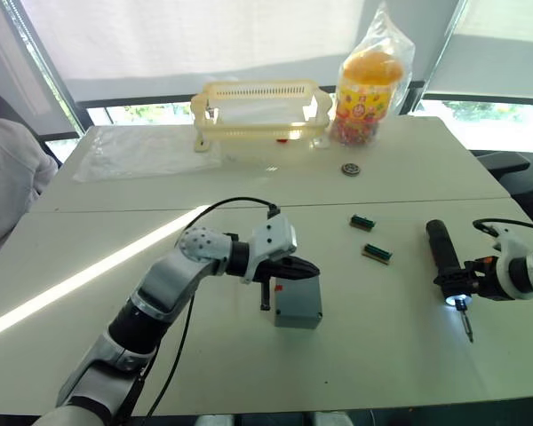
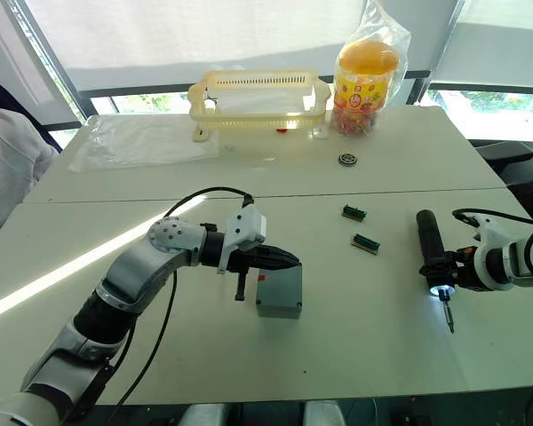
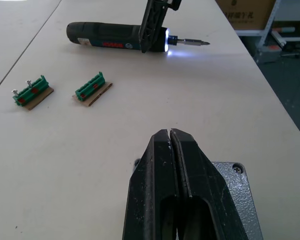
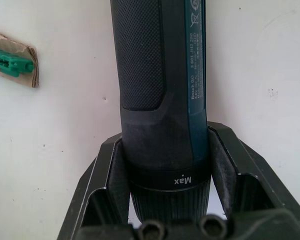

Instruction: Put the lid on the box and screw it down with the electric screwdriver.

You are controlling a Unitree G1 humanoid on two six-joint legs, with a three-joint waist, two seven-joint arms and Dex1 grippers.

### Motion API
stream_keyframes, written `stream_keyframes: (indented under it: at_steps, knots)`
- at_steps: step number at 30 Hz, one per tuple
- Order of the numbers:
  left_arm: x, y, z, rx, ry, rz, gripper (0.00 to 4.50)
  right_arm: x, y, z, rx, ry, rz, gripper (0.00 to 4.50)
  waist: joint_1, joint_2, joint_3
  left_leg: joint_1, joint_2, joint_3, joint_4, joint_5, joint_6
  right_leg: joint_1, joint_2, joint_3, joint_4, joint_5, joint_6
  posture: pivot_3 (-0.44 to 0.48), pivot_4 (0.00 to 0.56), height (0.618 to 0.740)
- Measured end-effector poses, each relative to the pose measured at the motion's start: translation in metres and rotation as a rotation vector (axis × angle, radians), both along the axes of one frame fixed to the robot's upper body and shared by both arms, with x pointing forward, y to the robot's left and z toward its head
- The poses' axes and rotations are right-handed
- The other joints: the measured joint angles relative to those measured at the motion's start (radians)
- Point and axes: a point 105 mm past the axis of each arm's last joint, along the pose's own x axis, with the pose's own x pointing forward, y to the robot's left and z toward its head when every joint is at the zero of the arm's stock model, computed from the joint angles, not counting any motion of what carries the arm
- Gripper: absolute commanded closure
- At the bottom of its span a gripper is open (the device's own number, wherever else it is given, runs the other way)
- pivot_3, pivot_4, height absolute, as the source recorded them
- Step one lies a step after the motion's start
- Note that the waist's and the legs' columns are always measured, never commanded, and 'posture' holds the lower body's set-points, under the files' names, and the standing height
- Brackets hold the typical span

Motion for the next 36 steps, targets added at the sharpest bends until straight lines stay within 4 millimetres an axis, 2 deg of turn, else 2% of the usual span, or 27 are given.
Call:
stream_keyframes:
  at_steps: [2,3,8,11,14,16,18,20,21,22,25,27,31,36]
  knots:
    - [0.001,0.0,0.0,0.002,-0.002,0.005,4.5,0.002,0.0,0.001,-0.005,-0.016,0.012,0.4,0.0,0.0,0.0,0.002,0.0,0.0,0.001,0.0,0.0,0.003,0.0,0.0,0.0,0.0,0.0,0.0,0.15,0.74]
    - [0.001,0.0,0.0,0.002,-0.002,0.005,4.5,0.002,-0.001,0.001,-0.011,-0.022,0.016,0.06,0.0,0.0,0.0,0.004,0.0,0.0,0.001,0.0,0.0,0.004,0.0,0.0,0.0,0.0,0.0,0.0,0.15,0.74]
    - [0.005,0.004,-0.001,0.011,-0.014,0.019,4.5,0.005,-0.007,0.002,-0.09,-0.055,0.049,0.06,0.001,-0.001,0.0,0.005,0.0,0.0,0.001,0.0,0.0,0.006,0.0,0.0,0.0,0.0,0.0,0.0,0.15,0.74]
    - [0.026,0.012,-0.001,0.023,-0.049,0.091,4.5,0.009,-0.011,0.007,-0.178,-0.106,0.107,0.06,0.001,0.0,0.0,0.005,0.0,0.0,0.001,0.0,0.0,0.005,0.0,0.0,0.001,0.0,0.0,0.0,0.15,0.74]
    - [0.055,0.033,0.011,0.029,-0.101,0.2,4.5,0.015,-0.014,0.027,-0.302,-0.197,0.186,0.06,0.0,0.0,0.0,0.005,-0.001,0.001,0.0,0.0,-0.001,0.004,0.0,0.001,0.001,0.0,0.001,0.0,0.15,0.74]
    - [0.069,0.048,0.017,0.033,-0.124,0.251,4.5,0.018,-0.007,0.049,-0.347,-0.284,0.258,0.06,-0.007,0.0,0.0,0.005,0.0,0.001,-0.001,0.0,-0.001,0.003,0.0,0.001,0.001,0.0,0.001,0.0,0.15,0.74]
    - [0.074,0.059,0.014,0.048,-0.106,0.265,4.5,0.014,0.016,0.063,-0.344,-0.368,0.386,0.06,-0.007,0.001,0.0,0.006,0.0,0.0,-0.003,0.0,-0.001,0.003,0.0,0.0,0.002,0.0,0.001,0.0,0.15,0.74]
    - [0.072,0.075,0.002,0.087,-0.05,0.276,4.5,0.0,0.052,0.067,-0.288,-0.431,0.569,0.06,-0.004,0.001,0.0,0.006,0.002,-0.001,-0.004,0.0,0.0,0.002,0.002,0.0,0.002,0.0,0.001,0.0,0.15,0.74]
    - [0.069,0.081,-0.006,0.1,-0.012,0.279,4.5,-0.009,0.069,0.064,-0.243,-0.448,0.646,0.06,-0.003,0.0,0.0,0.006,0.002,-0.001,-0.005,0.0,0.0,0.002,0.002,0.0,0.002,0.0,0.002,0.0,0.15,0.74]
    - [0.061,0.087,-0.018,0.118,0.049,0.271,4.5,-0.025,0.097,0.057,-0.16,-0.465,0.756,0.06,-0.001,0.0,0.0,0.005,0.002,-0.001,-0.005,0.0,0.001,0.002,0.002,-0.001,0.002,0.0,0.002,0.0,0.15,0.74]
    - [0.043,0.088,-0.043,0.14,0.157,0.238,4.5,-0.054,0.137,0.03,-0.029,-0.448,0.883,0.06,0.006,-0.001,0.0,0.005,0.001,-0.001,-0.001,0.0,0.0,0.004,0.0,-0.001,0.003,0.0,0.002,0.0,0.15,0.74]
    - [0.034,0.087,-0.054,0.152,0.202,0.227,4.5,-0.064,0.153,0.015,0.007,-0.444,0.908,0.06,0.01,-0.002,0.0,0.005,-0.001,-0.001,0.002,0.0,-0.001,0.006,-0.002,0.0,0.002,0.0,0.002,0.0,0.15,0.74]
    - [0.018,0.074,-0.06,0.148,0.242,0.177,4.5,-0.077,0.172,-0.015,0.031,-0.407,0.921,0.06,0.016,-0.003,-0.001,0.007,0.0,-0.001,0.009,0.0,-0.001,0.012,-0.002,0.0,0.001,-0.001,-0.003,0.0,0.15,0.74]
    - [0.012,0.064,-0.064,0.142,0.268,0.145,4.5,-0.078,0.19,-0.032,0.049,-0.41,0.92,0.06,0.017,-0.003,-0.001,0.007,0.0,-0.001,0.011,0.0,-0.001,0.012,-0.001,0.0,0.001,0.001,-0.003,0.0,0.15,0.74]
